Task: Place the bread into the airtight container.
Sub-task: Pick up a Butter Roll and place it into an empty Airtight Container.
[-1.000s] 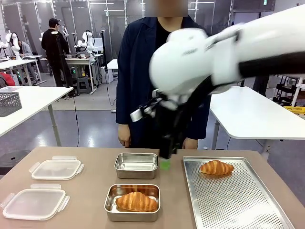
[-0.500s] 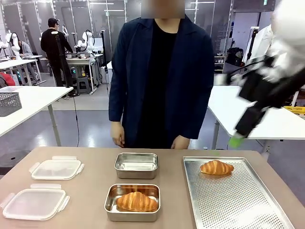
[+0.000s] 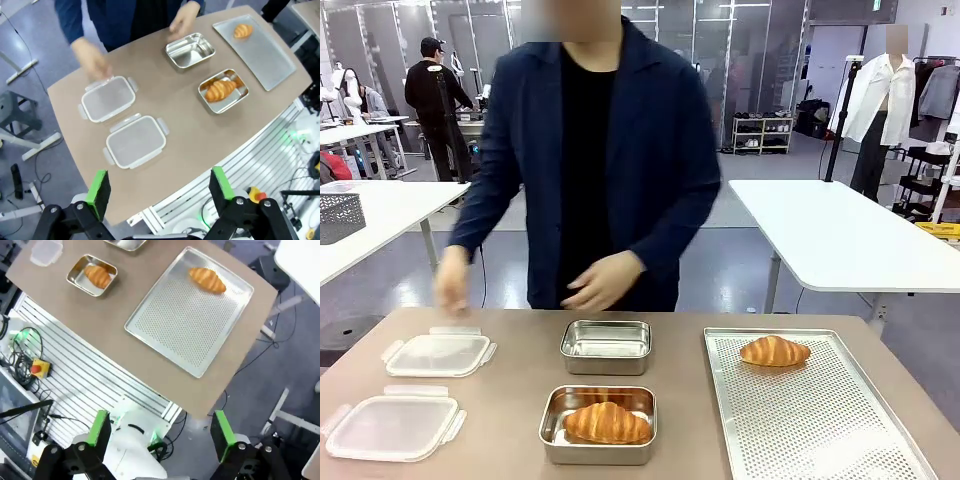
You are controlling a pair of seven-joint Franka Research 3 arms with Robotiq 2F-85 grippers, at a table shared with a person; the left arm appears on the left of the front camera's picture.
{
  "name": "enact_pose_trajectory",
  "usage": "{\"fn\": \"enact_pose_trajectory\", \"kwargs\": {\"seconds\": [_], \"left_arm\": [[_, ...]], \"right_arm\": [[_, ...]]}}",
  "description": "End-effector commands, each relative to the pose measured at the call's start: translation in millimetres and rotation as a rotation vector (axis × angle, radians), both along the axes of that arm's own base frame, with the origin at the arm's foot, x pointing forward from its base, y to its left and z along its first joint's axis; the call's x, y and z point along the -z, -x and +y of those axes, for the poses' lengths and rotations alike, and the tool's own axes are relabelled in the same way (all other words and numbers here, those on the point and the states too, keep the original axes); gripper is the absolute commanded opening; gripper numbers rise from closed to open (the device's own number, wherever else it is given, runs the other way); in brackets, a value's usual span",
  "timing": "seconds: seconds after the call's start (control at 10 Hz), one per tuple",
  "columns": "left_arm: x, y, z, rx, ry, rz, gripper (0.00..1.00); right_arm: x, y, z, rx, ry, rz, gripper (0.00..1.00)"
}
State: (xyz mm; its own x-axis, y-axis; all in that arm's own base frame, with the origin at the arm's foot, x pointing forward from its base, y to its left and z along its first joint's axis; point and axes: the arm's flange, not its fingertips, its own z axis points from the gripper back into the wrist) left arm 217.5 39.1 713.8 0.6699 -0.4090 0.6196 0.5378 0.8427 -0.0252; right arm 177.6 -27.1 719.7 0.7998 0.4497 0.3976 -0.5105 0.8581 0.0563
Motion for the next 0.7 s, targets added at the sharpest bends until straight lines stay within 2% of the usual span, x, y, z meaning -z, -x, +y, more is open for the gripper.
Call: {"fn": "enact_pose_trajectory", "kwargs": {"seconds": [0.0, 0.1, 0.2, 0.3, 0.6], "left_arm": [[-1, -1, -1, 0.008, -0.001, -0.001, 1.00], [-1, -1, -1, 0.008, -0.001, -0.001, 1.00], [-1, -1, -1, 0.008, -0.001, -0.001, 1.00], [-1, -1, -1, 0.008, -0.001, -0.001, 1.00], [-1, -1, -1, 0.008, -0.001, -0.001, 1.00]], "right_arm": [[-4, 0, -16, 0.048, -0.036, 0.046, 1.00], [-2, -1, -22, 0.058, -0.057, 0.025, 1.00], [7, -8, -18, 0.046, -0.071, 0.067, 1.00], [-8, 7, -21, 0.027, -0.031, 0.009, 1.00], [-8, 7, -21, 0.027, -0.031, 0.009, 1.00]]}}
